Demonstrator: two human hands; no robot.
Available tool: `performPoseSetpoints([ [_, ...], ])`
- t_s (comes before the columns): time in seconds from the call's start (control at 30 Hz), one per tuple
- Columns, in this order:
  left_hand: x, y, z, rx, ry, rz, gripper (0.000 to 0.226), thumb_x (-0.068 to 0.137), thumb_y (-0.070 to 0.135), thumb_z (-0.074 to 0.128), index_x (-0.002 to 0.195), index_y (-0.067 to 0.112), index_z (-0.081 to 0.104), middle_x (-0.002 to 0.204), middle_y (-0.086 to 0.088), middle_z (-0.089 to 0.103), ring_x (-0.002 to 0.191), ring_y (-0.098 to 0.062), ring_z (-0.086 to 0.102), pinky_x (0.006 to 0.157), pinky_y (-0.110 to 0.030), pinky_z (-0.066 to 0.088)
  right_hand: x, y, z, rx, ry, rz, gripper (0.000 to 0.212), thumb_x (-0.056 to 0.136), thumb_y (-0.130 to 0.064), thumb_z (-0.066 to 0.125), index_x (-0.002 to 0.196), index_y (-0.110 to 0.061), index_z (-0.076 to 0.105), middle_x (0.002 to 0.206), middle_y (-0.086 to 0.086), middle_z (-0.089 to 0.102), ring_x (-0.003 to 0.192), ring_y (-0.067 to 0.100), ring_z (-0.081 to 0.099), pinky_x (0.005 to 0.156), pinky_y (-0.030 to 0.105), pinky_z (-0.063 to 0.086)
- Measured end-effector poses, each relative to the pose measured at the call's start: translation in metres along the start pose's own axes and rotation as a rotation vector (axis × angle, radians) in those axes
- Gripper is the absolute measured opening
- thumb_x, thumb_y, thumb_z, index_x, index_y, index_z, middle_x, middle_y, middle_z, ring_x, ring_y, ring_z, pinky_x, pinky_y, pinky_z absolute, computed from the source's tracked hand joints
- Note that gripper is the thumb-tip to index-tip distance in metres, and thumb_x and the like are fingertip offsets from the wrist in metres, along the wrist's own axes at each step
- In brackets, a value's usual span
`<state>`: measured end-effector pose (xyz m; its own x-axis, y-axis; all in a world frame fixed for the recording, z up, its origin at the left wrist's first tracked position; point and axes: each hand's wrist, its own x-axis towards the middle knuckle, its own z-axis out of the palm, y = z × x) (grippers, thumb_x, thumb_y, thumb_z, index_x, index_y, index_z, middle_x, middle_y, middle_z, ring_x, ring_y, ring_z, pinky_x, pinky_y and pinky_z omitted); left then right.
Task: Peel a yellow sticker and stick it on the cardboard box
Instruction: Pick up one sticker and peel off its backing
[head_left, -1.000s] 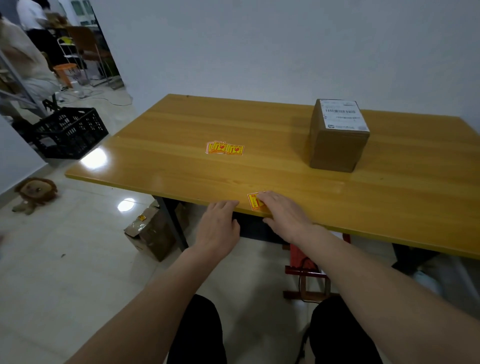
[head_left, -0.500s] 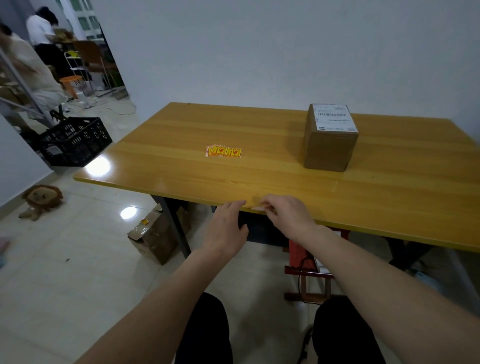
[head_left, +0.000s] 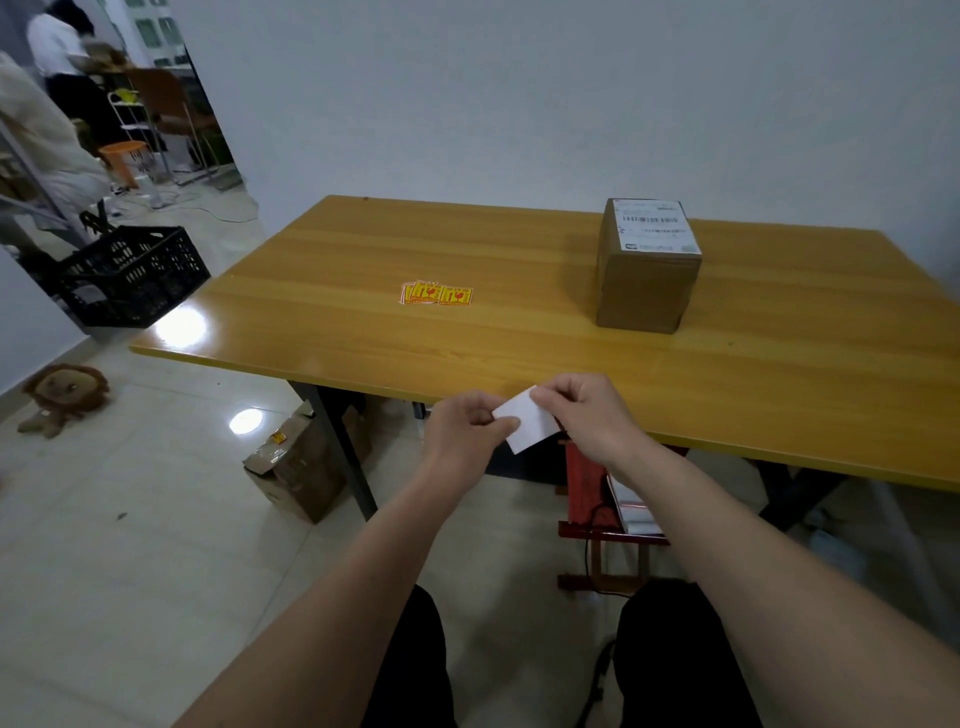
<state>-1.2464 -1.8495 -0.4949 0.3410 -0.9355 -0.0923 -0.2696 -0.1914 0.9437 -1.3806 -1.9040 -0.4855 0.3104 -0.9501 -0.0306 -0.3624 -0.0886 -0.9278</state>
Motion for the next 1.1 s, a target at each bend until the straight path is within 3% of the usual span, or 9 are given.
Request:
performPoseSetpoints([
  [0.1, -0.002, 0.003, -0.001, 0.009, -0.015, 0.022, 0.010, 0.080, 0.009, 0.072, 0.076, 0.017, 0.068, 0.080, -0.007, 0.074, 0.072, -0.018, 0.067, 0.072, -0.033, 0.054, -0.001, -0.005, 0.001, 0.000, -0.019, -0.020, 0.012, 0.090, -0.010, 0.061, 0.081, -0.008, 0.069, 0.077, -0.002, 0.060, 0.073, 0.010, 0.053, 0.072, 0.024, 0.043],
  [0.2, -0.001, 0.005, -0.003, -0.030, 0.066, 0.023, 0.014, 0.081, 0.009, 0.071, 0.071, 0.018, 0.066, 0.073, 0.000, 0.071, 0.069, -0.013, 0.063, 0.066, -0.024, 0.048, -0.001, -0.011, 0.000, -0.062, 0.074, -0.076, 0.008, 0.084, -0.011, 0.069, 0.077, -0.014, 0.068, 0.083, 0.000, 0.061, 0.075, 0.010, 0.053, 0.072, 0.023, 0.046],
  [0.33, 0.002, 0.009, -0.004, 0.013, 0.051, 0.029, 0.002, 0.082, 0.011, 0.070, 0.082, 0.008, 0.071, 0.082, -0.009, 0.075, 0.076, -0.019, 0.067, 0.074, -0.032, 0.052, 0.001, -0.016, 0.001, -0.184, 0.134, -0.138, 0.007, 0.085, -0.014, 0.067, 0.079, -0.012, 0.071, 0.072, -0.003, 0.051, 0.066, 0.010, 0.044, 0.068, 0.030, 0.040],
  [0.43, 0.003, 0.013, -0.003, 0.079, 0.047, 0.044, 0.008, 0.082, 0.015, 0.071, 0.083, 0.007, 0.073, 0.083, -0.009, 0.074, 0.076, -0.021, 0.066, 0.072, -0.032, 0.051, 0.002, -0.021, 0.001, -0.212, 0.127, -0.169, 0.011, 0.087, -0.014, 0.064, 0.077, -0.016, 0.068, 0.067, -0.005, 0.044, 0.063, 0.012, 0.040, 0.063, 0.030, 0.035],
  [0.57, 0.007, 0.019, -0.009, 0.124, 0.077, 0.047, 0.008, 0.081, 0.020, 0.072, 0.075, 0.015, 0.072, 0.071, 0.002, 0.068, 0.069, -0.013, 0.061, 0.067, -0.026, 0.047, 0.003, -0.028, -0.002, -0.173, 0.145, -0.196, 0.012, 0.089, -0.011, 0.061, 0.081, -0.013, 0.069, 0.066, -0.011, 0.050, 0.061, 0.004, 0.044, 0.062, 0.024, 0.036],
  [0.67, 0.011, 0.022, -0.015, 0.148, 0.150, 0.087, 0.009, 0.081, 0.022, 0.073, 0.073, 0.018, 0.072, 0.069, 0.005, 0.068, 0.068, -0.012, 0.061, 0.072, -0.032, 0.051, 0.006, -0.031, -0.004, -0.159, 0.238, -0.215, 0.011, 0.090, -0.009, 0.057, 0.092, -0.010, 0.067, 0.068, -0.012, 0.052, 0.064, 0.003, 0.047, 0.064, 0.024, 0.041],
  [0.77, 0.012, 0.025, -0.017, 0.159, 0.190, 0.112, 0.015, 0.081, 0.024, 0.072, 0.067, 0.025, 0.068, 0.063, 0.013, 0.062, 0.063, -0.007, 0.057, 0.068, -0.033, 0.050, 0.004, -0.035, -0.001, -0.126, 0.193, -0.236, 0.009, 0.086, -0.014, 0.065, 0.094, -0.011, 0.066, 0.066, -0.006, 0.053, 0.061, 0.007, 0.048, 0.065, 0.028, 0.043],
  [0.93, 0.005, 0.029, -0.008, 0.204, 0.182, 0.176, 0.015, 0.085, 0.030, 0.067, 0.076, 0.020, 0.075, 0.073, 0.003, 0.071, 0.071, -0.014, 0.065, 0.068, -0.035, 0.052, 0.001, -0.038, 0.011, -0.087, 0.150, -0.221, 0.016, 0.079, -0.026, 0.075, 0.083, -0.012, 0.068, 0.065, -0.003, 0.056, 0.061, 0.009, 0.050, 0.059, 0.023, 0.043],
  [1.1, 0.004, 0.027, -0.007, 0.193, 0.163, 0.179, 0.015, 0.085, 0.029, 0.068, 0.075, 0.020, 0.074, 0.071, 0.006, 0.068, 0.071, -0.013, 0.065, 0.068, -0.033, 0.051, 0.002, -0.037, 0.011, -0.034, 0.135, -0.211, 0.004, 0.082, -0.015, 0.072, 0.080, -0.013, 0.069, 0.063, -0.001, 0.057, 0.061, 0.011, 0.052, 0.058, 0.022, 0.044],
])
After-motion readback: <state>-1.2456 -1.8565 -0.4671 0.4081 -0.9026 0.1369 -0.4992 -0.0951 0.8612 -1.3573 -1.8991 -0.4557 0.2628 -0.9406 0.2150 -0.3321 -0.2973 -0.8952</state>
